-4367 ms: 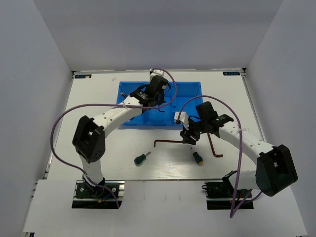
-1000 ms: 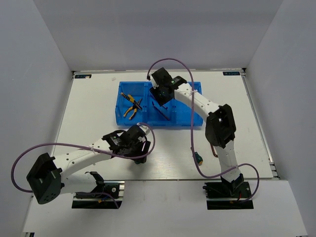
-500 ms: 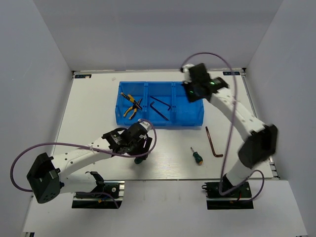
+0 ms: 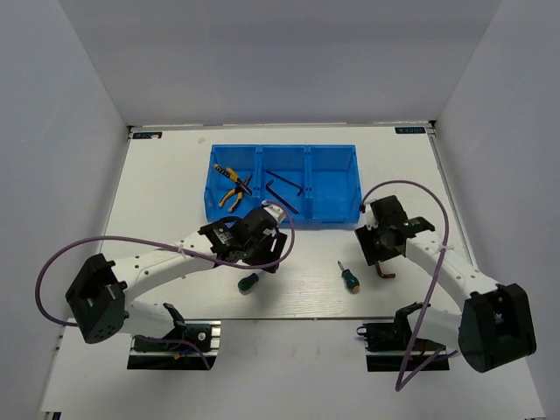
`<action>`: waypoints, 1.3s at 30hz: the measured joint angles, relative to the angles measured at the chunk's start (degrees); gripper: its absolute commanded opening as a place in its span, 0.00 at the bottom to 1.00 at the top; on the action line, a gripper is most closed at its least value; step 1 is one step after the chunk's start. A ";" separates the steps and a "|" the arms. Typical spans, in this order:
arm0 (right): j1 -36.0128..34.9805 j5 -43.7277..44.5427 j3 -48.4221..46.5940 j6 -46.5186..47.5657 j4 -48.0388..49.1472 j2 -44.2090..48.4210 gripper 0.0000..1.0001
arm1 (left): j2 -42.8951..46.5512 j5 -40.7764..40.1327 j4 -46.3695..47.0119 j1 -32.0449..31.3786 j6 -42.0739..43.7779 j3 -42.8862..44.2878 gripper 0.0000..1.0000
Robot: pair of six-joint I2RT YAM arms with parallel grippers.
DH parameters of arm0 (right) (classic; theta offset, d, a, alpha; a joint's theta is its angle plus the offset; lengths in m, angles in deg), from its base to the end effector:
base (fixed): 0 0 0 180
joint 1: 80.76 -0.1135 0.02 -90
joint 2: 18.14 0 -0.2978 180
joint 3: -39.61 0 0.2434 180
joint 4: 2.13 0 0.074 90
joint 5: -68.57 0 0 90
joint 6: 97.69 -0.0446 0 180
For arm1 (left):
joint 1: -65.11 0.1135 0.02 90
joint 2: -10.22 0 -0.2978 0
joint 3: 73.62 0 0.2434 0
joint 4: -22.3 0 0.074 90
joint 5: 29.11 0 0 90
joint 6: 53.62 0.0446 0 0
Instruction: Sort the tools into containers
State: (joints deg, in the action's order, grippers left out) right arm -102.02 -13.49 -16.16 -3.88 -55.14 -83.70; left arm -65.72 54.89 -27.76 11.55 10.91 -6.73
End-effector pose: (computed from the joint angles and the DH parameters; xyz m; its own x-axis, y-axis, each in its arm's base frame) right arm 0.1799 0.0634 0.2381 -0.8071 -0.3846 -0.4479 -0.3547 0.9224 -0.1530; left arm 0.1515 -0.1974 0.2625 -0.7905 0.3507 -0.5021 0.4743 0.8692 -0.1398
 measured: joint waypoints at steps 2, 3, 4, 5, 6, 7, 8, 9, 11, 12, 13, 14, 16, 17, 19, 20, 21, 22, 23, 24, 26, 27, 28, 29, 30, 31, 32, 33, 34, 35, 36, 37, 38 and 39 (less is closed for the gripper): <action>0.57 -0.63 2.29 -0.22 1.88 -1.16 0.64 | -0.04 -0.02 0.00 -0.22 -0.07 0.00 0.78; 0.85 -0.83 3.02 -0.31 3.34 -1.81 0.64 | 0.07 -0.04 0.00 -0.24 -0.24 0.00 0.78; 1.14 -1.05 3.41 -0.39 4.63 -2.58 0.64 | 0.22 -0.13 -0.02 -0.26 -0.44 0.00 0.78; 1.38 -1.18 3.69 -0.39 6.03 -3.41 0.64 | 0.50 -0.24 -0.09 -0.26 -0.63 0.00 0.78; 1.73 -1.29 3.80 -0.39 7.26 -4.26 0.62 | 0.87 -0.44 -0.17 -0.26 -0.96 0.00 0.78; 2.12 -1.53 3.82 -0.42 8.55 -5.46 0.62 | 1.33 -0.59 -0.22 -0.28 -1.27 0.00 0.78; 2.47 -1.77 3.82 -0.42 9.57 -6.56 0.59 | 1.86 -0.74 -0.20 -0.33 -1.62 0.00 0.78; 2.93 -2.16 3.85 -0.46 10.75 -7.82 0.57 | 2.36 -0.92 -0.20 -0.39 -2.08 0.00 0.78; 3.74 -2.84 3.89 -0.46 12.31 -9.97 0.53 | 3.41 -1.16 -0.22 -0.63 -2.78 -0.09 0.78; 4.26 -3.37 3.91 -0.59 12.94 -11.04 0.50 | 3.98 -1.29 -0.24 -0.70 -3.10 -0.20 0.78; 4.68 -3.98 3.89 -0.70 13.31 -11.74 0.48 | 4.37 -1.49 -0.31 -0.74 -3.37 -0.26 0.78; 5.11 -4.44 3.87 -0.85 13.92 -11.82 0.43 | 4.74 -1.73 -0.50 -0.79 -3.65 -0.31 0.78; 5.81 -5.14 4.33 -1.09 15.45 -11.82 0.39 | 5.16 -2.25 -0.79 -0.79 -4.13 -0.33 0.78; 6.03 -5.27 4.59 -1.22 16.13 -11.67 0.35 | 5.20 -2.49 -0.94 -0.79 -4.35 -0.35 0.78; 6.45 -5.35 5.31 -1.29 17.55 -11.19 0.25 | 5.20 -2.80 -1.16 -0.79 -4.55 -0.42 0.79; 6.64 -5.44 5.79 -1.57 18.40 -10.78 0.16 | 5.20 -3.02 -1.29 -0.79 -4.63 -0.44 0.79; 6.73 -5.55 6.12 -1.68 18.84 -10.54 0.11 | 5.20 -3.08 -1.31 -0.79 -4.66 -0.44 0.79; 7.02 -5.46 6.47 -2.01 19.37 -10.23 0.06 | 5.18 -3.17 -1.31 -0.79 -4.74 -0.44 0.79; 7.17 -5.44 6.80 -1.97 19.69 -9.90 0.00 | 5.16 -3.28 -1.33 -0.79 -4.79 -0.44 0.79; 7.37 -5.57 7.06 -1.84 19.82 -9.57 0.00 | 5.16 -3.34 -1.38 -0.79 -4.83 -0.44 0.79; 7.72 -5.92 7.65 -1.53 19.78 -8.50 0.00 | 5.16 -3.69 -1.49 -0.81 -4.94 -0.44 0.79; 7.85 -6.25 7.93 -1.03 19.10 -7.82 0.00 | 5.16 -3.76 -1.51 -0.81 -4.96 -0.44 0.79; 8.09 -6.56 8.07 -0.24 17.97 -7.13 0.00 | 5.16 -3.89 -1.51 -0.81 -4.98 -0.44 0.79; 8.22 -7.10 8.09 0.39 16.65 -6.29 0.00 | 5.16 -3.96 -1.51 -0.81 -5.01 -0.44 0.79; 8.44 -7.89 8.09 1.31 14.88 -5.05 0.00 | 5.14 -4.09 -1.51 -0.83 -5.01 -0.44 0.79; 8.50 -8.66 8.07 2.19 13.51 -3.96 0.00 | 5.14 -4.15 -1.51 -0.83 -5.01 -0.46 0.79; 8.57 -9.55 7.91 3.43 11.72 -2.69 0.00 | 5.14 -4.22 -1.49 -0.83 -5.01 -0.46 0.79; 8.70 -10.86 7.58 4.87 9.60 -1.40 0.00 | 5.14 -4.31 -1.49 -0.83 -5.01 -0.46 0.79; 8.81 -12.20 7.02 6.36 7.45 -0.50 0.00 | 5.14 -4.42 -1.49 -0.83 -5.01 -0.46 0.79; 8.85 -13.73 5.95 7.89 4.98 0.11 0.00 | 5.14 -4.57 -1.49 -0.83 -5.01 -0.46 0.79; 8.87 -15.43 4.68 9.40 2.62 0.50 0.00 | 5.14 -4.74 -1.44 -0.83 -5.01 -0.50 0.79; 8.90 -17.03 3.21 10.93 0.46 0.79 0.00 | 5.14 -4.96 -1.49 -0.83 -5.01 -0.55 0.79; 8.92 -19.76 1.55 12.90 -1.57 1.40 0.00 | 5.14 -5.22 -1.46 -0.83 -5.01 -0.63 0.79; 8.92 -21.29 0.76 13.77 -2.43 1.92 0.00 | 5.16 -5.42 -1.46 -0.83 -5.01 -0.70 0.79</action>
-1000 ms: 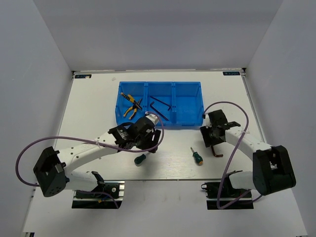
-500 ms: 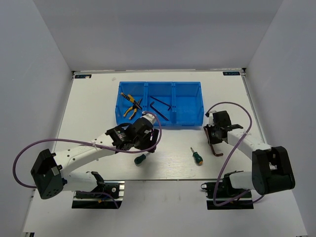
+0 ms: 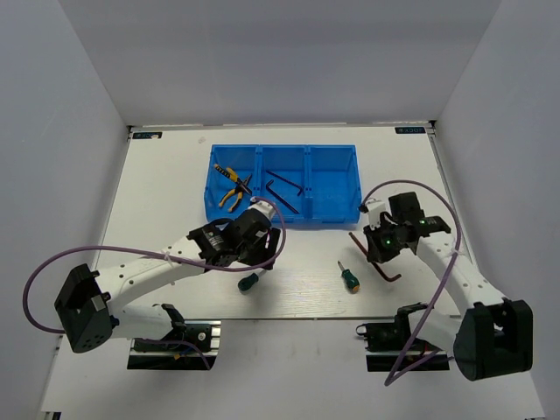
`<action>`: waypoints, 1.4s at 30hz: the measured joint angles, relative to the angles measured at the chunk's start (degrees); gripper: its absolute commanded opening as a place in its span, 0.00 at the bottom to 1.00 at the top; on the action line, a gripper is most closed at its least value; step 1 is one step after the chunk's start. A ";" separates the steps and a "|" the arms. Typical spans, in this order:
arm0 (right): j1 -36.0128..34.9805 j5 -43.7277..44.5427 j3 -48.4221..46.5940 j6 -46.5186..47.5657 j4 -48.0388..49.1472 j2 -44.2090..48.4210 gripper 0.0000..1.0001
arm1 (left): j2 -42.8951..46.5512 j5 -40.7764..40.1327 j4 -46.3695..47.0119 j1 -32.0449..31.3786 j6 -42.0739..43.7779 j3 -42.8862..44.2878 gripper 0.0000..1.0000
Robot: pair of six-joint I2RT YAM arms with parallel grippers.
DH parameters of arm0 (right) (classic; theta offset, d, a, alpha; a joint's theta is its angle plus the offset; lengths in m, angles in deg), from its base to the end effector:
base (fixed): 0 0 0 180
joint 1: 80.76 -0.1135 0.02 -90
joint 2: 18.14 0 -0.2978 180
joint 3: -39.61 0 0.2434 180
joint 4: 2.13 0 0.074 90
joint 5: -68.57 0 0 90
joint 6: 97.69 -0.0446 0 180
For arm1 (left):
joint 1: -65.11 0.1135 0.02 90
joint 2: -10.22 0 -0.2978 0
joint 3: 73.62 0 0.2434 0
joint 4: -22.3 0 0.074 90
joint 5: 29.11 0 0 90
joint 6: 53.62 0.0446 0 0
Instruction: Sort the tools into containers
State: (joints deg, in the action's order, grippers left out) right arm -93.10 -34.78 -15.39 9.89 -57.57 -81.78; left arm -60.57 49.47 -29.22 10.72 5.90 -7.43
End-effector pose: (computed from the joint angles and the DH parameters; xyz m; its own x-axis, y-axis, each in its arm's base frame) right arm 0.1734 0.0485 0.2382 -0.7450 -0.4638 -0.4794 -0.5576 0.8275 0.0659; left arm 0.1412 -0.1821 0.2775 -0.7882 0.2467 -0.5638 0.3862 0.9116 -0.1411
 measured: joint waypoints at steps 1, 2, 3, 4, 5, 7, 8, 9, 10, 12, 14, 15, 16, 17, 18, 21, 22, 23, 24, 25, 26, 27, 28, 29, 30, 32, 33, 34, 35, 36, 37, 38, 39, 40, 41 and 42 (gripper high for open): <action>0.00 -2.03 -0.98 1.20 -1.07 0.79 0.00 | 0.00 -0.24 0.00 0.00 -0.07 -0.13 0.79; -0.02 -4.79 -2.03 2.29 -2.03 1.62 0.00 | 0.00 -0.48 -0.04 -0.02 -0.20 -0.26 0.79; -0.04 -7.78 -3.37 2.89 -2.89 2.19 0.00 | 0.09 -0.76 0.07 -0.02 -0.39 -0.57 0.79; -0.11 -10.29 -5.09 3.30 -3.67 2.12 0.00 | 0.37 -1.05 0.13 -0.02 -0.70 -1.14 0.79; -0.24 -12.55 -6.86 3.32 -3.69 1.55 0.00 | 0.87 -1.27 0.35 0.00 -0.96 -1.90 0.79; -0.92 -17.14 -12.81 1.53 -4.00 -2.36 0.00 | 2.45 -1.51 0.61 0.04 -1.60 -4.09 0.79; -1.44 -19.04 -16.13 0.24 -3.69 -5.05 0.00 | 3.43 -1.62 0.83 0.09 -1.97 -5.25 0.79; -2.05 -21.05 -20.28 -1.18 -2.95 -8.83 0.00 | 4.28 -1.66 0.92 0.09 -2.27 -6.16 0.79; -2.78 -22.60 -24.46 -3.13 -1.55 -12.52 0.00 | 5.14 -1.73 0.87 0.13 -2.69 -6.93 0.79; -4.63 -24.61 -31.28 -7.17 3.54 -19.26 0.00 | 6.19 -1.73 0.72 0.15 -3.41 -7.72 0.79; -6.80 -25.51 -37.68 -11.54 6.14 -24.94 0.00 | 6.69 -1.75 0.68 0.17 -4.00 -7.78 0.79; -8.04 -25.81 -41.51 -13.90 6.95 -28.06 0.00 | 7.04 -1.75 0.74 0.17 -4.17 -7.93 0.79; -9.20 -25.88 -45.66 -16.28 7.30 -31.26 0.00 | 7.43 -1.81 0.68 0.17 -4.42 -8.09 0.79; -10.54 -25.55 -50.16 -18.53 8.41 -34.73 0.00 | 7.72 -1.90 0.63 0.17 -4.52 -8.22 0.79; -11.76 -25.07 -54.36 -21.22 9.70 -37.99 0.00 | 7.98 -1.99 0.66 0.17 -4.61 -8.39 0.79; -14.93 -20.81 -61.53 -26.86 12.79 -44.65 0.00 | 8.09 -2.29 0.92 0.17 -4.72 -8.87 0.81; -15.89 -18.69 -63.14 -28.37 13.09 -46.45 0.00 | 7.91 -2.36 1.22 0.17 -4.66 -9.25 0.81; -16.70 -16.35 -64.70 -29.62 13.14 -48.22 0.00 | 7.43 -2.40 1.38 0.17 -4.46 -9.49 0.81; -17.68 -13.97 -66.73 -30.80 12.85 -50.31 0.00 | 6.62 -2.40 1.66 0.17 -4.22 -9.73 0.81; -18.29 -12.20 -68.11 -31.23 12.81 -51.91 0.00 | 5.75 -2.40 1.86 0.17 -3.98 -10.01 0.81; -19.02 -9.57 -69.85 -31.82 12.70 -53.81 0.00 | 4.61 -2.40 1.86 0.17 -3.63 -10.25 0.81; -19.61 -7.21 -70.90 -32.13 12.83 -55.43 0.00 | 3.32 -2.43 1.75 0.17 -3.30 -10.32 0.81; -20.04 -4.81 -71.12 -32.17 12.90 -56.65 0.00 | 2.05 -2.45 1.84 0.17 -2.89 -10.32 0.81; -20.33 -2.86 -71.12 -32.13 12.55 -57.51 0.00 | 1.05 -2.49 2.03 0.17 -2.43 -10.32 0.81; -20.48 -1.22 -70.97 -31.98 12.15 -58.27 0.03 | 0.37 -2.51 2.16 0.17 -1.99 -10.32 0.79; -20.52 1.49 -70.60 -31.71 11.30 -59.23 0.08 | -0.20 -2.40 3.28 0.17 -1.03 -10.56 0.78; -20.50 2.64 -70.16 -31.52 11.17 -59.36 0.11 | -0.22 -2.34 4.22 0.17 -0.59 -10.86 0.77; -20.39 3.58 -69.94 -31.34 10.82 -59.43 0.16 | -0.33 -2.16 4.81 0.17 -0.11 -11.10 0.77; -20.37 4.28 -69.85 -31.04 10.69 -59.45 0.22 | -0.68 -1.88 5.25 0.17 0.42 -11.17 0.77; -20.35 4.68 -69.81 -30.88 10.75 -59.45 0.28 | -1.25 -1.60 5.84 0.17 0.81 -11.17 0.75; -20.31 5.20 -69.81 -30.64 10.88 -59.45 0.31 | -2.03 -1.33 6.45 0.17 1.18 -11.17 0.74; -20.31 5.51 -69.81 -30.29 10.99 -59.45 0.34 | -2.95 -1.03 6.91 0.17 1.60 -11.17 0.74; -20.26 5.75 -69.81 -30.03 11.06 -59.45 0.38 | -3.72 -0.72 7.23 0.17 2.03 -11.17 0.72; -20.26 5.73 -69.81 -29.73 11.10 -59.45 0.39 | -4.44 -0.31 7.54 0.17 2.16 -11.21 0.72; -20.26 5.73 -69.79 -29.35 11.08 -59.45 0.41 | -4.92 0.09 7.78 0.17 2.49 -11.26 0.72; -20.24 5.68 -69.75 -29.11 11.08 -59.43 0.43 | -5.20 0.33 7.91 0.17 2.80 -11.30 0.71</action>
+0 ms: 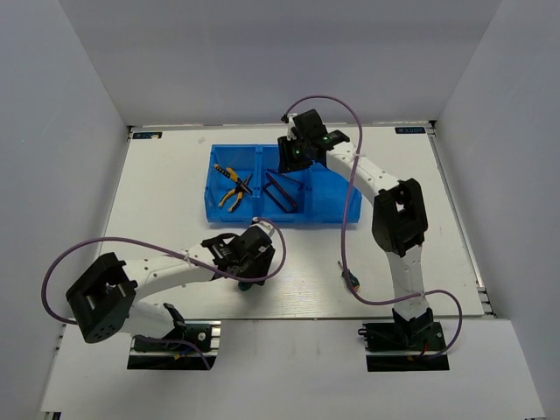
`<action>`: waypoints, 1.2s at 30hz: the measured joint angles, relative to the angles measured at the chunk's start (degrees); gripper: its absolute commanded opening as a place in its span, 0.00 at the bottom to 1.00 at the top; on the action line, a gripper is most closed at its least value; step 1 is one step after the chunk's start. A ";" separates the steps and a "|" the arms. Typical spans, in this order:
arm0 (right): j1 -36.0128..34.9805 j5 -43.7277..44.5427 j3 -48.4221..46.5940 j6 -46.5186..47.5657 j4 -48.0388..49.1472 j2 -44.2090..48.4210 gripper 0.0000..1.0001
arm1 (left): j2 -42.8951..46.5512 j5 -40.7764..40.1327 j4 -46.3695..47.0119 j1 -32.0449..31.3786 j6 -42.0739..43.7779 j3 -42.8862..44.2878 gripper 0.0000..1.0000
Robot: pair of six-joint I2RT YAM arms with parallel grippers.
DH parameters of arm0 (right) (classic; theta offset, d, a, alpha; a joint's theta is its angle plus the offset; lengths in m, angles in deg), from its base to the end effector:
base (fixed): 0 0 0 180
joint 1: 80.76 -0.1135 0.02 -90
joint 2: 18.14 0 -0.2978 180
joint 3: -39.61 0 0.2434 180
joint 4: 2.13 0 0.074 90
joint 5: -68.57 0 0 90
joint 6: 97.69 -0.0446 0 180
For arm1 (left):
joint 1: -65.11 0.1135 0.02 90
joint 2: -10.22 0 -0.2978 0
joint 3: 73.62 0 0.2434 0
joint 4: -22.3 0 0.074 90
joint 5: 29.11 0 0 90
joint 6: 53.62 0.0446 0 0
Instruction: Sort the tools into containers
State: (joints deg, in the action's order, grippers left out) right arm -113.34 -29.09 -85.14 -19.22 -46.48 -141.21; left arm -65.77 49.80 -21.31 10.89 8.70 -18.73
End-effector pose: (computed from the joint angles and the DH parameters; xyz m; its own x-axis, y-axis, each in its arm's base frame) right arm 0.4288 0.2811 0.2901 -0.6828 -0.2012 -0.7024 -0.4897 0.8395 0.2355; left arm 0.1387 -0.1778 0.2083 -0.8156 0.3521 -0.4591 0.4169 0.9079 -0.0444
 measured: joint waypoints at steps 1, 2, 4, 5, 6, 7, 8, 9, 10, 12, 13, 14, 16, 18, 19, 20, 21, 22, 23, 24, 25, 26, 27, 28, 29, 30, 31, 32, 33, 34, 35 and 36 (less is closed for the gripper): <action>0.00 -0.04 0.04 0.11 -0.02 0.11 0.43 | -0.13 0.17 0.13 0.00 0.13 -0.07 0.71; 0.00 -0.22 0.39 0.31 -0.02 0.37 0.43 | -0.24 0.46 0.46 0.00 0.35 -0.20 0.69; 0.02 -0.66 1.51 0.63 -0.42 1.53 0.43 | -0.33 0.81 0.92 0.00 0.55 -0.70 0.68; 0.11 -1.11 2.36 0.83 -0.66 2.45 0.41 | -0.35 0.98 0.92 0.00 0.68 -0.90 0.68; 0.24 -1.64 3.43 1.42 -1.03 3.78 0.40 | -0.42 1.11 0.90 0.00 0.72 -1.01 0.66; 0.26 -1.99 4.35 1.73 -1.55 5.14 0.40 | -0.44 1.16 0.98 0.00 0.72 -1.05 0.66; 0.33 -2.69 5.90 2.29 -1.86 7.30 0.40 | -0.44 1.25 1.01 0.00 0.79 -1.07 0.66; 0.42 -3.19 7.45 2.97 -2.05 9.40 0.40 | -0.44 1.25 1.05 0.00 0.83 -1.07 0.65; 0.57 -3.98 10.38 3.76 -1.75 12.41 0.40 | -0.46 1.29 1.05 -0.02 0.87 -1.09 0.65; 1.03 -5.70 16.83 5.70 -2.49 19.67 0.43 | -0.57 1.36 1.05 -0.07 0.96 -1.16 0.65; 1.36 -6.60 20.98 6.51 -2.54 23.91 0.48 | -0.72 1.49 1.07 -0.09 1.14 -1.16 0.65; 1.73 -7.45 25.07 7.65 -2.89 28.13 0.52 | -0.90 1.51 1.09 -0.09 1.22 -1.16 0.64; 2.54 -8.85 34.01 10.97 -3.58 36.04 0.72 | -1.73 1.64 1.14 -0.13 1.55 -1.25 0.58; 3.30 -9.42 41.72 13.79 -3.67 42.14 0.78 | -2.80 1.77 0.96 -0.15 1.86 -1.49 0.54; 3.63 -9.35 46.01 15.63 -4.52 45.42 0.83 | -3.37 1.70 0.81 -0.17 2.23 -1.60 0.51; 3.96 -9.22 49.79 17.00 -5.33 48.26 0.83 | -3.56 1.68 0.76 -0.20 2.25 -1.55 0.44; 4.11 -9.11 53.42 18.25 -5.77 51.04 0.83 | -3.63 1.66 0.70 -0.22 2.40 -1.55 0.39; 4.26 -9.09 56.54 19.41 -6.91 53.51 0.82 | -3.78 1.60 0.70 -0.17 2.60 -1.49 0.33; 4.35 -9.03 58.75 20.13 -8.09 55.45 0.82 | -3.87 1.64 0.68 -0.20 2.75 -1.42 0.21; 4.35 -9.03 60.35 20.70 -8.72 56.92 0.80 | -3.98 1.64 0.61 -0.26 2.97 -1.29 0.17; 4.35 -8.98 61.66 21.16 -9.60 58.31 0.80 | -4.28 1.64 0.33 -0.28 3.04 -0.94 0.13; 4.33 -8.98 62.47 21.38 -10.14 59.34 0.80 | -4.68 1.64 -0.28 -0.28 3.04 -0.37 0.07; 4.33 -8.81 63.32 21.62 -10.16 60.35 0.80 | -5.25 1.66 -1.01 -0.28 3.10 0.37 0.05; 4.33 -8.50 63.91 21.79 -10.34 61.09 0.80 | -5.75 1.73 -1.77 -0.28 3.15 1.22 0.03; 4.33 -7.96 64.52 22.18 -10.40 61.75 0.80 | -6.34 1.88 -3.30 -0.28 3.28 2.64 0.03; 4.33 -7.43 65.02 22.45 -10.40 62.10 0.80 | -6.75 1.90 -4.72 -0.28 3.43 4.55 0.01; 4.33 -6.75 65.53 22.62 -10.45 62.25 0.83 | -6.93 1.88 -5.95 -0.28 3.72 6.62 0.01; 4.33 -6.03 66.07 22.77 -10.43 62.20 0.83 | -7.15 1.86 -7.41 -0.28 4.17 9.97 0.01; 4.33 -5.42 66.66 22.99 -10.49 62.07 0.83 | -7.23 1.86 -7.96 -0.28 4.61 13.44 0.01; 4.33 -4.90 67.28 23.19 -10.49 61.92 0.83 | -7.34 1.81 -8.17 -0.24 5.16 17.05 0.01; 4.33 -4.39 67.89 23.41 -10.54 61.64 0.83 | -7.87 1.64 -8.37 -0.20 5.75 21.49 0.01; 4.33 -4.09 68.41 23.61 -10.54 61.35 0.82 | -8.57 1.40 -7.93 -0.04 6.23 25.35 0.01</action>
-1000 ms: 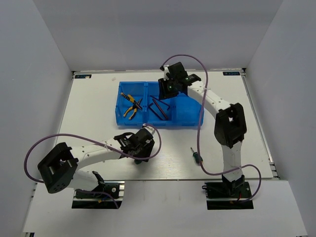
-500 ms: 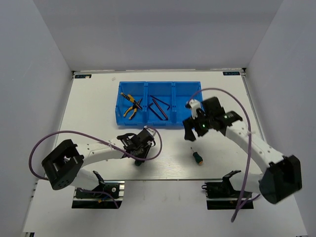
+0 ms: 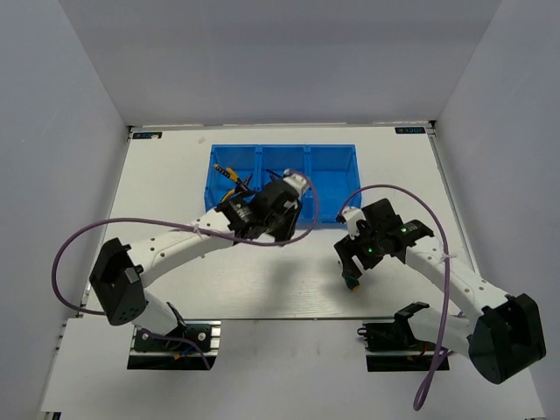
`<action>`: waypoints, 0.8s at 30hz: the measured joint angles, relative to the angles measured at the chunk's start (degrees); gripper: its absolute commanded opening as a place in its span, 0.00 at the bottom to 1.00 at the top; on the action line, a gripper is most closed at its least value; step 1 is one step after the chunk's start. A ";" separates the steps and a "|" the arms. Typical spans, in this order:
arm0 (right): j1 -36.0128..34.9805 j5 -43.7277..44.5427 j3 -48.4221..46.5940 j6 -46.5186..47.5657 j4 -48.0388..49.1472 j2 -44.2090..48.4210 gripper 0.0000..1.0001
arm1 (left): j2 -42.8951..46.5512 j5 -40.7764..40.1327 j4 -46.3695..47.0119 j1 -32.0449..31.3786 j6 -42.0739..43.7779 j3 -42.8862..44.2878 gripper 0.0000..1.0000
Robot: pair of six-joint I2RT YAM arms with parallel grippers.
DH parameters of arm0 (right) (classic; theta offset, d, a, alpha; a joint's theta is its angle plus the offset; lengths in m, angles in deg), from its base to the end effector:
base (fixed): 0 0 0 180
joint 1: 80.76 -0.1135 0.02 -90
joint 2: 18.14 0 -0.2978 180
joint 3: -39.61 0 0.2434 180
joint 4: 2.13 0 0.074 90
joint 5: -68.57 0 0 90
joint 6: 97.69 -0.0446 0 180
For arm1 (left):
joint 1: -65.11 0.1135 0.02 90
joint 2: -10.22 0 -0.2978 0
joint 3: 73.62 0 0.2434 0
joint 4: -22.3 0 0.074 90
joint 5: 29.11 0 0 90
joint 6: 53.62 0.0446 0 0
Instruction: Sort the tools into containers
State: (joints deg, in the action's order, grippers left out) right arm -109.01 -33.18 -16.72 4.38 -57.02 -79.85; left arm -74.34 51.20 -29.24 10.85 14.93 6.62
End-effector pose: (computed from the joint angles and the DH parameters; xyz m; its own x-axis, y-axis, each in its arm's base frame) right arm 0.1539 0.0930 0.2507 -0.6325 -0.5723 -0.5219 -0.7001 0.7107 0.0692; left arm 0.1817 -0.2397 0.2940 -0.7224 0.3867 -0.5733 0.5165 0.8529 -0.0756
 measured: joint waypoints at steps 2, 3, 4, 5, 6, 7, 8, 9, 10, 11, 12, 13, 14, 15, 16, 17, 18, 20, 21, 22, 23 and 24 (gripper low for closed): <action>0.00 0.52 1.05 0.20 -0.11 -0.81 0.80 | -1.97 -0.68 1.22 0.22 0.96 7.61 0.01; 0.00 0.68 1.44 0.26 -0.11 -1.27 0.77 | -3.02 -1.11 2.10 0.28 1.27 10.27 0.01; 0.00 0.72 1.77 0.35 -0.15 -1.66 0.75 | -4.20 -1.70 2.62 0.42 1.55 12.94 0.01; -0.02 0.70 2.05 0.35 -0.15 -2.01 0.75 | -5.57 -2.16 2.82 0.55 1.90 15.21 0.01; -0.09 0.68 2.38 0.24 -0.07 -2.23 0.74 | -7.28 -2.69 3.21 0.72 2.12 17.57 0.01; -0.15 0.68 2.71 0.17 -0.07 -2.45 0.72 | -9.31 -3.17 3.23 1.01 2.36 19.82 0.01; -0.28 0.68 2.99 0.17 0.04 -2.60 0.72 | -11.37 -3.56 3.13 1.27 2.54 22.03 0.01; -0.42 0.61 3.21 0.07 0.07 -2.91 0.70 | -13.86 -4.11 3.15 1.55 2.62 24.44 0.01; -0.61 0.59 3.28 0.00 0.07 -3.34 0.68 | -16.46 -4.72 3.17 1.88 2.75 26.95 0.01; -0.74 0.52 3.28 -0.07 0.11 -3.96 0.68 | -18.97 -5.20 3.10 2.21 2.82 29.18 0.01; -0.85 0.46 3.28 -0.20 0.22 -4.59 0.68 | -21.68 -5.88 3.10 2.54 2.91 31.54 0.01; -1.07 0.46 3.28 -0.28 0.26 -5.07 0.66 | -23.82 -6.45 2.91 2.93 2.93 33.40 0.01; -1.31 0.46 3.28 -0.33 0.31 -5.53 0.66 | -25.90 -6.97 2.54 3.30 2.84 35.23 0.01; -1.51 0.46 3.30 -0.46 0.39 -5.90 0.66 | -27.56 -7.39 2.25 3.63 2.75 36.92 0.01; -1.73 0.42 3.30 -0.52 0.48 -6.21 0.65 | -29.46 -7.69 2.19 4.11 2.71 38.91 0.01; -1.90 0.42 3.30 -0.57 0.55 -6.43 0.65 | -30.64 -7.72 2.14 4.52 2.64 40.17 0.01; -2.16 0.39 3.30 -0.68 0.59 -6.62 0.65 | -31.85 -7.72 1.81 4.98 2.56 41.81 0.01; -2.62 0.46 3.30 -0.87 0.85 -7.19 0.65 | -34.29 -7.69 1.75 5.90 2.54 45.44 0.01; -2.82 0.48 3.30 -0.96 1.03 -7.63 0.65 | -35.30 -7.58 1.79 6.27 2.51 47.23 0.01; -3.02 0.50 3.30 -1.01 1.22 -8.04 0.65 | -36.28 -7.39 2.08 6.64 2.51 48.89 0.01; -3.13 0.61 3.30 -1.07 1.44 -8.57 0.64 | -37.13 -7.13 2.38 7.13 2.51 50.23 0.01; -3.34 0.79 3.30 -1.11 1.57 -9.07 0.64 | -37.99 -6.60 2.64 7.52 2.38 51.60 0.01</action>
State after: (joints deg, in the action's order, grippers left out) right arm -112.36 -32.39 -13.42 3.27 -55.45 -88.92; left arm -112.32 44.60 -26.60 18.37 17.31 58.23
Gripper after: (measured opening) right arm 0.644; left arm 0.406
